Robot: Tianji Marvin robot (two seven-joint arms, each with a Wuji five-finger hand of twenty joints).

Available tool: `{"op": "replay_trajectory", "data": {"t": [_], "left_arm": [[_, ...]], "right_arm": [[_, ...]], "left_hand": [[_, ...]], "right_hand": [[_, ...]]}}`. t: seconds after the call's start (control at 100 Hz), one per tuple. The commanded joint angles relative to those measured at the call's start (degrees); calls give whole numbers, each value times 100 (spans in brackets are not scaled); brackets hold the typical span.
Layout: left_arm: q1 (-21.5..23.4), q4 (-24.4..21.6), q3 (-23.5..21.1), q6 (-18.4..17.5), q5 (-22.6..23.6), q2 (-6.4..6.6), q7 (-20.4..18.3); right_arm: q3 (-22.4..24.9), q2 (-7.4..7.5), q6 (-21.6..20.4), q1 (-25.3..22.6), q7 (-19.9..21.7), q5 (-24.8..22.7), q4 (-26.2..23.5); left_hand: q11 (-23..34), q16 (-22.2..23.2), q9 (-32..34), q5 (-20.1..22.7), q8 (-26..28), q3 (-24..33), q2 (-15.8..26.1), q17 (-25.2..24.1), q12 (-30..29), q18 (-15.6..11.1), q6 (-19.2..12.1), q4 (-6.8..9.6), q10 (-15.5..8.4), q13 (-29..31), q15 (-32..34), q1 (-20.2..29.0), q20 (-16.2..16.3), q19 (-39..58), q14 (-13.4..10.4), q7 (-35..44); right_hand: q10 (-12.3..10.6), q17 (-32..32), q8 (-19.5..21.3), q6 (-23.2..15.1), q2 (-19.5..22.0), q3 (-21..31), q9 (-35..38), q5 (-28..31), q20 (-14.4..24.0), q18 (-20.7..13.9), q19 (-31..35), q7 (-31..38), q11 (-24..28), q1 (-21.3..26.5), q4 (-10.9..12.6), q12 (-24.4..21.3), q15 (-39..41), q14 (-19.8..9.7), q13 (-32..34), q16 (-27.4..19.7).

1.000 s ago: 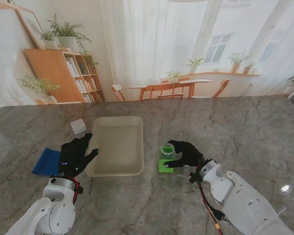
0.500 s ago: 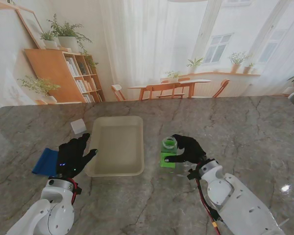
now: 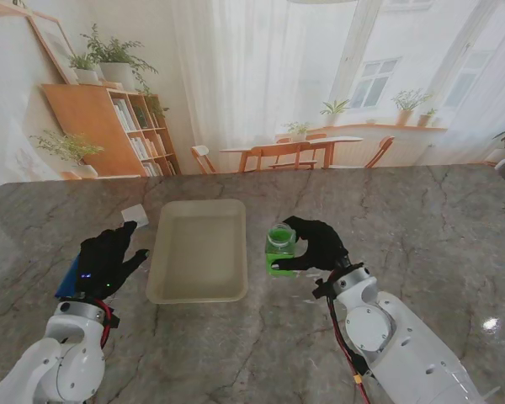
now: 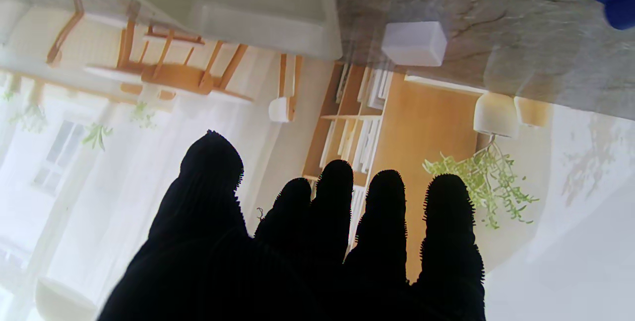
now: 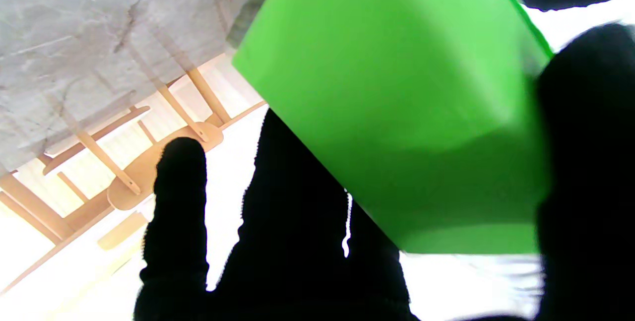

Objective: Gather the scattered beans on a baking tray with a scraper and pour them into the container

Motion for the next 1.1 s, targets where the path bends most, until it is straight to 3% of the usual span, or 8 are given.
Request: {"op": "replay_trajectory", "data": {"t": [0.0, 0.27, 0.4, 0.52, 0.69, 0.99, 1.09], "left_arm": [[-84, -28, -172, -52, 41, 138, -188], [-870, 345, -620, -536, 553, 434, -2007], [-1354, 718, -623, -823, 919, 565, -2645], [-1825, 1198, -543, -1014, 975, 657, -3086], [-2472, 2008, -307, -1049, 914, 743, -3354], [-3548, 3332, 436, -746, 419, 795, -3378], [-3899, 3755, 764, -563, 58, 772, -3297]], "right_arm": [[-56, -6, 57, 26, 60, -55, -71], [-208, -8, 383, 93, 39, -118, -90], [-238, -8, 509, 92, 51, -128, -150], [-269, -4, 608, 93, 84, -139, -210], [-363, -10, 734, 136, 106, -133, -220], [-448, -29, 873, 241, 179, -34, -160], [-448, -39, 893, 282, 180, 4, -109]], "left_hand": [[-71, -7, -170, -26, 24, -107, 318, -165, -19, 92, 37, -352, -49, -103, -56, 43, -104, -58, 31, -53], [-284, -21, -845, -452, -90, -91, 315, -421, -138, 140, 272, -345, 64, -554, -147, 75, -70, -148, 155, -260], [-401, -32, -1261, -797, -209, -102, 305, -546, -240, 128, 411, -344, 124, -803, -178, 57, -82, -199, 202, -438], [-509, -70, -1677, -1164, -367, -105, 232, -711, -366, 110, 634, -325, 180, -1076, -240, -14, -154, -338, 236, -634], [-507, -156, -2115, -1278, -902, -71, 206, -864, -554, 44, 772, -288, 286, -1431, -268, -120, -352, -622, 270, -858], [-517, -168, -2266, -1272, -1339, -87, 97, -851, -563, 78, 888, -266, 353, -1478, -252, -488, -402, -654, 268, -896], [-524, -186, -2288, -1271, -1448, -83, 70, -885, -572, 116, 867, -248, 332, -1512, -272, -805, -456, -710, 270, -889]], "right_hand": [[-954, 19, 412, -2148, 533, 1607, 696, 602, 88, -39, 120, 1317, 963, 1300, 39, 510, 70, -370, 99, 118], [-952, 45, 482, -2147, 476, 1687, 722, 643, 104, -54, 99, 1271, 955, 1274, 46, 551, 42, -364, 125, 136], [-948, 45, 511, -2141, 455, 1715, 732, 651, 114, -56, 93, 1248, 950, 1268, 42, 568, 45, -356, 126, 153], [-939, 39, 533, -2140, 431, 1746, 744, 674, 118, -43, 76, 1242, 947, 1255, 46, 578, 54, -361, 139, 168], [-934, 64, 549, -2158, 414, 1788, 756, 674, 136, -45, 23, 1211, 942, 1235, 44, 591, 52, -364, 143, 187], [-928, 68, 571, -2147, 392, 1809, 759, 702, 159, -41, -1, 1220, 942, 1237, 41, 600, 58, -355, 150, 203], [-920, 75, 575, -2151, 383, 1818, 766, 709, 167, -39, -16, 1216, 945, 1238, 40, 603, 63, -354, 152, 209]]}}
